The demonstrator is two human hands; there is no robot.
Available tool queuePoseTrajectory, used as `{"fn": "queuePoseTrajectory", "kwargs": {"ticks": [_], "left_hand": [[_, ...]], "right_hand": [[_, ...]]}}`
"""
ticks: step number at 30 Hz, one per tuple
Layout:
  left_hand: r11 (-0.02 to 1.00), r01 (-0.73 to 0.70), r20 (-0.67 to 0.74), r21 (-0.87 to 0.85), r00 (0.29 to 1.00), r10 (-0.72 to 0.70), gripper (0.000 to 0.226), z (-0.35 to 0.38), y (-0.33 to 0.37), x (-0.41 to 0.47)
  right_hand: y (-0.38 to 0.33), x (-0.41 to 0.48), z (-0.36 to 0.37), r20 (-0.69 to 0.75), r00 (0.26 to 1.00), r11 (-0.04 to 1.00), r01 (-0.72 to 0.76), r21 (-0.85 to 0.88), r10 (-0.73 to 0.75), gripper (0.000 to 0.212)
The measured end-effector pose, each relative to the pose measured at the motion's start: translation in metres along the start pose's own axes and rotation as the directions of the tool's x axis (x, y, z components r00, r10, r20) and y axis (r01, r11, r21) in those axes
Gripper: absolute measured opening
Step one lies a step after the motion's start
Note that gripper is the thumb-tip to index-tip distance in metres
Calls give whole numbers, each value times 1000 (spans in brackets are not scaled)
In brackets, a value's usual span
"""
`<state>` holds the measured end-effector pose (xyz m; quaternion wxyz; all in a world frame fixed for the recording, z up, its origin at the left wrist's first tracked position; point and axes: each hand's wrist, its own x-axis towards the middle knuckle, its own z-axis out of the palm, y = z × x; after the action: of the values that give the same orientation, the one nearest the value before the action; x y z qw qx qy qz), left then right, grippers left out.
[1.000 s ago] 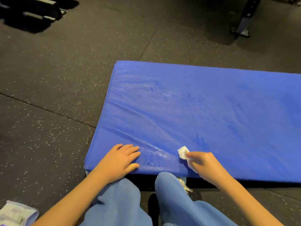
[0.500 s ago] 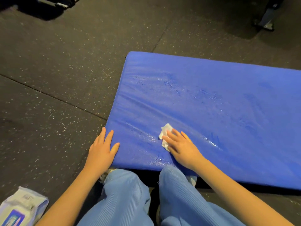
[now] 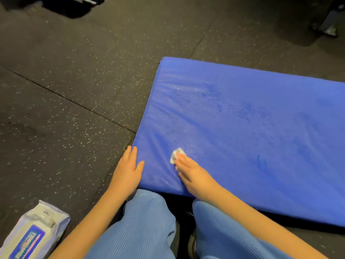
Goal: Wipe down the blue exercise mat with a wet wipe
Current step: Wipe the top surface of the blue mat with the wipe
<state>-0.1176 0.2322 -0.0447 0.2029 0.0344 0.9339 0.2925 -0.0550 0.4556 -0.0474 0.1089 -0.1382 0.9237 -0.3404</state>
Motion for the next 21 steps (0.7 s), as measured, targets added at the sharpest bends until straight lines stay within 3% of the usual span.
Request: {"fn": "queuePoseTrajectory", "kwargs": {"ticks": [3,6,9,13,17,21], "left_hand": [[1000,-5,17,-4,1000,5,59,0,-2,-3],[1000,2,40,-12,999,-2,60,1,-3,-3],[1000,10,44,-19,999,-9,59,3,-4,-2],[1000,9,44,-25,999,-8,60,4,-6,-4],[999,10,46,-42,999,-9,60,4,-7,-5],[999,15,41,-45,999,-13,59,5,-6,-5]], "right_hand": [[-4,-13,-4,88,974,975,215,-51,-210,42],[23,4,-9,-25,986,956,152,-250,-163,23],[15,19,3,-112,994,975,-12,-221,-14,18],[-4,-7,0,-4,992,974,119,-192,-122,40],[5,-4,-25,18,985,925,166,-342,-170,30],[7,28,-19,-140,986,971,-120,-209,91,11]]}}
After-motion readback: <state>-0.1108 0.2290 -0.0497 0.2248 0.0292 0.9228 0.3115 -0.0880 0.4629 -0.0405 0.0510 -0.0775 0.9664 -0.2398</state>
